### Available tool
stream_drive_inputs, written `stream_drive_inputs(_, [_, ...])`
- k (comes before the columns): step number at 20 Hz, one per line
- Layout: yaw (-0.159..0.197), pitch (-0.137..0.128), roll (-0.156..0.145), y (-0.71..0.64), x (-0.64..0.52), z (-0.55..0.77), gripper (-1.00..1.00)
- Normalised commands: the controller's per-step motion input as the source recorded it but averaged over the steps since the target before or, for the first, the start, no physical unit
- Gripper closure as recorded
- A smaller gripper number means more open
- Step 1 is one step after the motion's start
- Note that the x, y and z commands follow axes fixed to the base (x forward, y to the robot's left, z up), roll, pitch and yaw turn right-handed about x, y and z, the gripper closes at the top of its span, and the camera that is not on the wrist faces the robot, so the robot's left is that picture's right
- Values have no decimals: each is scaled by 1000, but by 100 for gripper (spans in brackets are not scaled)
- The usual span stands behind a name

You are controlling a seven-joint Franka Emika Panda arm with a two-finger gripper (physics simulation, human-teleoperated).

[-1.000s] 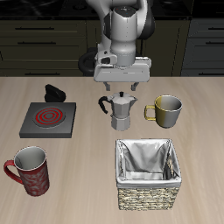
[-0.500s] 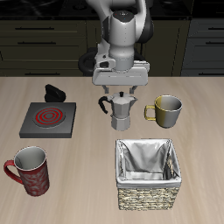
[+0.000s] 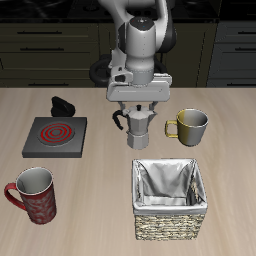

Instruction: Place the moka pot on the stove

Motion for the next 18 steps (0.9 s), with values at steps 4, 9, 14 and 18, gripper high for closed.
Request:
stream_drive_inputs(4, [2,9,2,-4,12,-57,-100])
stream_drive_inputs(9, [-20,29,1,-36,25,-139,-100])
stream_drive_inputs(14, [-5,9,15,-51,26,-145,100])
stream_drive_inputs(18, [-19,11,14,-48,3,-59,100])
